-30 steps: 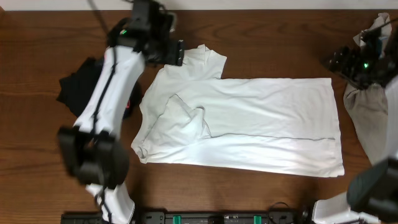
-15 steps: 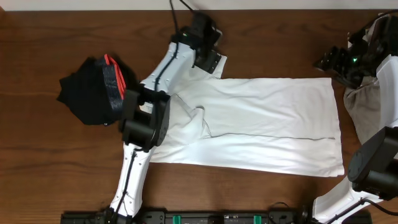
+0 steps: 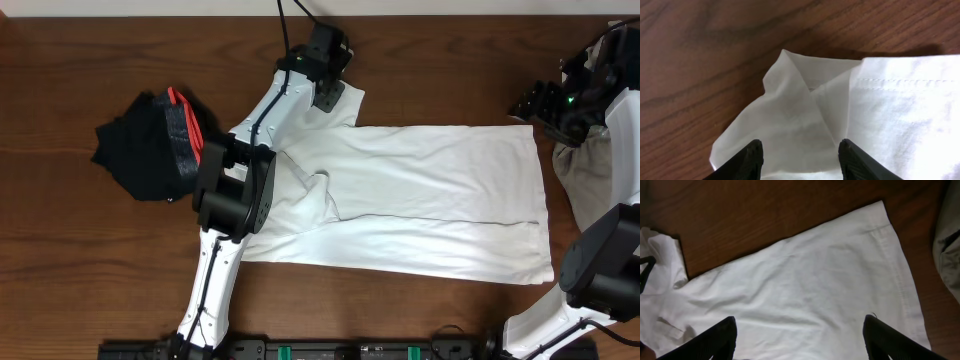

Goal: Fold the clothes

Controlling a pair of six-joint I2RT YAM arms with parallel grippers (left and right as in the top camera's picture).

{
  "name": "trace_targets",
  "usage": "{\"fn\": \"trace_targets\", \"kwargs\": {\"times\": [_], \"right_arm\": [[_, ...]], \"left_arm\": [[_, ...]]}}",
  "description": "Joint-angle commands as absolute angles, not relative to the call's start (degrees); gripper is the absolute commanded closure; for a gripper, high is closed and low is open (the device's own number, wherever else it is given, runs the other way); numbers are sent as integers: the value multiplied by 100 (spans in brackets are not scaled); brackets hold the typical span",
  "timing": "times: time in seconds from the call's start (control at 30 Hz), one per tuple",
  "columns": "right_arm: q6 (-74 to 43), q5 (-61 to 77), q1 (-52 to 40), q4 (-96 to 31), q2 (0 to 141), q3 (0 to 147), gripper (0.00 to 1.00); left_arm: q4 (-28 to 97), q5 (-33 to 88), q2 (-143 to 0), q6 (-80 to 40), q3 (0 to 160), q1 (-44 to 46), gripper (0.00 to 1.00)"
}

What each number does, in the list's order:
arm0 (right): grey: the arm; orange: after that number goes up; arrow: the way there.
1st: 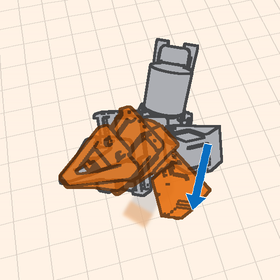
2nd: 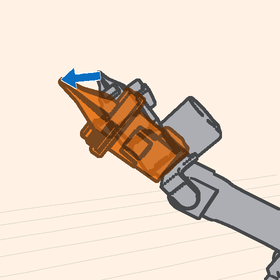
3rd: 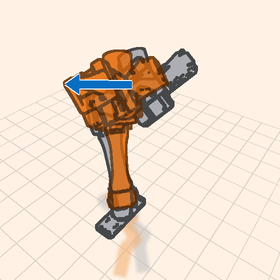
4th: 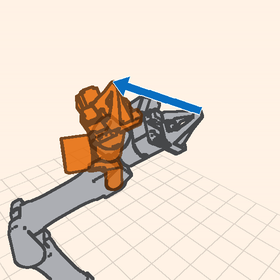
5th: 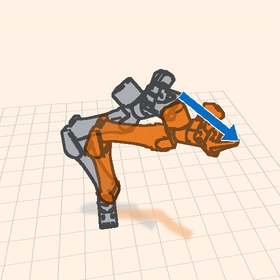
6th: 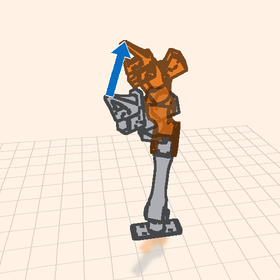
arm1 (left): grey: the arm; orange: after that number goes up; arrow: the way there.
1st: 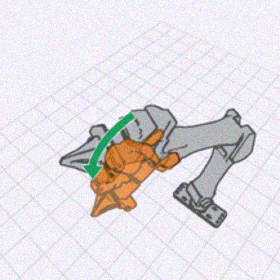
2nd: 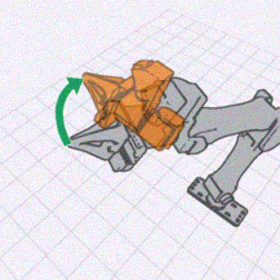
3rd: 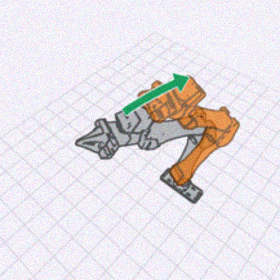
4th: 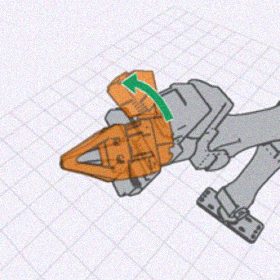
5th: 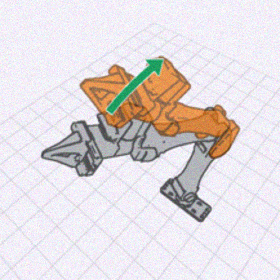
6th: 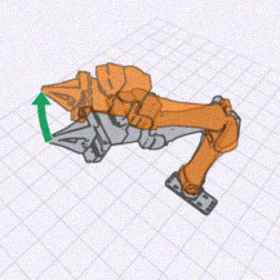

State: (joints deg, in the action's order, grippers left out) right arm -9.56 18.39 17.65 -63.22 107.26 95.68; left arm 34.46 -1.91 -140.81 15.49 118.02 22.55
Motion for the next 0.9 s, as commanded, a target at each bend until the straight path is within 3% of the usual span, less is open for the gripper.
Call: {"fn": "trace_targets", "kwargs": {"times": [0.0, 0.1, 0.27, 0.33, 0.4, 0.57, 0.7, 0.83, 0.87], "right_arm": [[-847, 1800, 1717, -6340, 10694, 9695, 22], [-847, 1800, 1717, -6368, 10694, 9695, 23], [-847, 1800, 1719, -6396, 10694, 9695, 24], [-847, 1800, 1717, -6427, 10694, 9695, 25], [-847, 1800, 1717, -6453, 10694, 9695, 25], [-847, 1800, 1717, -6458, 10694, 9695, 25], [-847, 1800, 1717, -6497, 10694, 9695, 25], [-847, 1800, 1719, -6504, 10694, 9695, 26], [-847, 1800, 1719, -6514, 10694, 9695, 26]], "left_arm": [[3461, -259, -14147, 1603, 11883, 2233, 48], [3459, -239, -14147, 1603, 11863, 2231, 46], [3463, -239, -14147, 1601, 11856, 2231, 63], [3505, -174, -14147, 1586, 11850, 2233, 63], [3568, -27, -14147, 1579, 11830, 2241, 56], [3594, -5, -14180, 1577, 11819, 2246, 57], [3612, -3, -14237, 1557, 11819, 2248, 70], [3688, -3, -14296, 1514, 11819, 2248, 94], [3721, -3, -14293, 1511, 11819, 2248, 94]]}}
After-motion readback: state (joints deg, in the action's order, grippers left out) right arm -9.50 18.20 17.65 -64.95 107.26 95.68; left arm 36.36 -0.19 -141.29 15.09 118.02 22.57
